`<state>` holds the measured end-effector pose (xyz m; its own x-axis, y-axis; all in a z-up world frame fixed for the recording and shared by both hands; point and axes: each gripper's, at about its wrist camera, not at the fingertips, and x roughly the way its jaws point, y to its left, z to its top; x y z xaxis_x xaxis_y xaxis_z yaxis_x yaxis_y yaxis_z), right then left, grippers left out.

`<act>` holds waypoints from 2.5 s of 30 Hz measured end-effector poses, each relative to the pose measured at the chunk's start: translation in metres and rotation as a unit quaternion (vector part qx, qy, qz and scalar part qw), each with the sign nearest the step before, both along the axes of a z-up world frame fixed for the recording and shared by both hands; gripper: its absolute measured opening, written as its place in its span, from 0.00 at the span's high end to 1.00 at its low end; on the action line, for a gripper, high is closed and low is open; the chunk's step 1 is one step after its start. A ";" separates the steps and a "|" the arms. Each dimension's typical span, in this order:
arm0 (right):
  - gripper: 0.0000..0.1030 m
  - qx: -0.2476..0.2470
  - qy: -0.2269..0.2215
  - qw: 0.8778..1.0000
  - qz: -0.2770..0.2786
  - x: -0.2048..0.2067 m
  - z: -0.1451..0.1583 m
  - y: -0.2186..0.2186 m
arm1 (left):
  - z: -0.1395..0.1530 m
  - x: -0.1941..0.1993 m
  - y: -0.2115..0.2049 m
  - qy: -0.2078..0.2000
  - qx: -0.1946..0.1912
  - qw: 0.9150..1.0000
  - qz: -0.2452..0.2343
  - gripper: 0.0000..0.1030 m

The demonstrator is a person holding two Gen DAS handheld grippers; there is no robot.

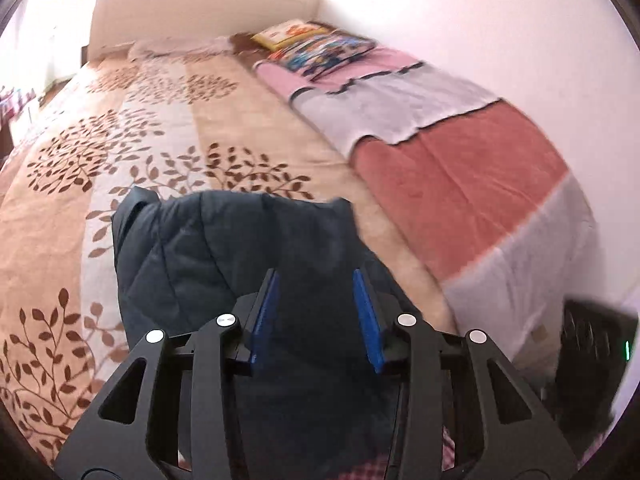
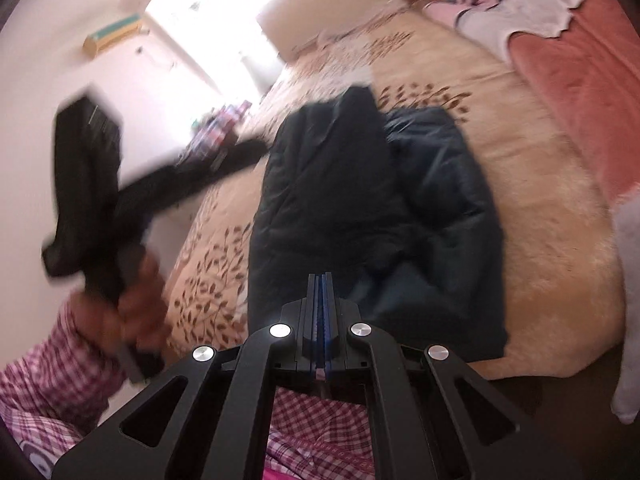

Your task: Fold large clothes

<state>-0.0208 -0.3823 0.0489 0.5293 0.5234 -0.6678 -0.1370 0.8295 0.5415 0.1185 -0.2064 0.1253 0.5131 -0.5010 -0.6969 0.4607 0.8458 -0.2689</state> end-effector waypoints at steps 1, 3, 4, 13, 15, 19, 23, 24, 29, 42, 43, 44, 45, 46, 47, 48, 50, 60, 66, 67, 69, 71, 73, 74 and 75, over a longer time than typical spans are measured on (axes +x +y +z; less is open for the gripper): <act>0.97 -0.007 0.006 1.000 0.004 0.004 -0.004 0.004 | -0.003 0.007 -0.004 0.004 0.006 1.000 0.004 0.63; 0.97 -0.029 0.023 0.999 0.000 0.011 -0.012 0.009 | -0.010 0.023 -0.014 0.015 0.023 1.000 0.007 0.63; 0.97 -0.042 0.035 0.998 -0.006 0.014 -0.019 0.008 | -0.012 0.028 -0.021 0.016 0.031 0.999 0.009 0.63; 1.00 -0.034 0.137 0.989 -0.046 0.024 -0.092 -0.014 | -0.070 0.065 -0.067 0.086 0.079 0.993 0.001 0.63; 1.00 -0.029 0.145 0.988 -0.052 0.027 -0.104 -0.016 | -0.079 0.067 -0.071 0.092 0.081 0.993 0.003 0.63; 1.00 -0.014 0.157 0.986 -0.060 0.031 -0.119 -0.020 | -0.089 0.065 -0.083 0.087 0.104 0.991 -0.003 0.63; 1.00 -0.003 0.164 0.984 -0.066 0.032 -0.131 -0.022 | -0.098 0.065 -0.090 0.083 0.117 0.990 0.000 0.63; 1.00 0.001 0.165 0.984 -0.067 0.031 -0.131 -0.022 | -0.100 0.065 -0.092 0.082 0.119 0.989 0.002 0.63; 1.00 0.019 0.172 0.982 -0.068 0.035 -0.139 -0.030 | -0.107 0.063 -0.096 0.070 0.135 0.988 0.003 0.63; 1.00 0.015 0.176 0.982 -0.066 0.036 -0.140 -0.029 | -0.115 0.057 -0.104 0.039 0.158 0.987 0.009 0.63; 1.00 0.015 0.177 0.982 -0.067 0.036 -0.140 -0.029 | -0.116 0.057 -0.104 0.038 0.159 0.987 0.009 0.63; 1.00 0.016 0.177 0.982 -0.067 0.036 -0.140 -0.029 | -0.116 0.057 -0.104 0.036 0.159 0.987 0.009 0.63; 1.00 0.016 0.177 0.982 -0.067 0.035 -0.138 -0.029 | -0.116 0.056 -0.104 0.035 0.160 0.986 0.010 0.63; 1.00 0.016 0.177 0.982 -0.067 0.035 -0.139 -0.029 | -0.116 0.056 -0.104 0.034 0.160 0.986 0.010 0.63; 1.00 0.016 0.177 0.982 -0.066 0.035 -0.139 -0.029 | -0.117 0.056 -0.104 0.033 0.160 0.986 0.010 0.63; 1.00 0.016 0.177 0.982 -0.066 0.035 -0.139 -0.029 | -0.117 0.055 -0.104 0.032 0.160 0.987 0.010 0.63; 1.00 0.016 0.177 0.982 -0.066 0.035 -0.139 -0.029 | -0.117 0.055 -0.104 0.030 0.159 0.987 0.010 0.63; 1.00 0.012 0.180 0.982 -0.061 0.036 -0.140 -0.030 | -0.118 0.053 -0.102 0.018 0.151 0.988 0.012 0.63; 1.00 0.004 0.179 0.982 -0.060 0.036 -0.139 -0.026 | -0.118 0.052 -0.101 0.016 0.149 0.989 0.012 0.63; 1.00 0.002 0.179 0.982 -0.061 0.036 -0.138 -0.025 | -0.118 0.052 -0.101 0.017 0.149 0.989 0.012 0.63; 1.00 0.000 0.180 0.982 -0.062 0.036 -0.137 -0.023 | -0.118 0.052 -0.101 0.017 0.148 0.989 0.013 0.63; 1.00 -0.002 0.181 0.982 -0.061 0.036 -0.137 -0.022 | -0.117 0.051 -0.101 0.017 0.150 0.989 0.014 0.63; 1.00 -0.008 0.182 0.981 -0.061 0.037 -0.135 -0.019 | -0.115 0.051 -0.101 0.016 0.149 0.989 0.016 0.63; 1.00 -0.010 0.183 0.981 -0.061 0.038 -0.134 -0.017 | -0.113 0.049 -0.100 0.015 0.144 0.989 0.017 0.63; 1.00 -0.014 0.184 0.981 -0.060 0.038 -0.134 -0.015 | -0.111 0.049 -0.099 0.015 0.139 0.990 0.018 0.62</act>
<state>0.0174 -0.3978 -0.0848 0.3066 0.4510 -0.8382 0.1628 0.8428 0.5131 0.1671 -0.3053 0.0146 0.5050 -0.2690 -0.8201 0.4236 0.9051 -0.0361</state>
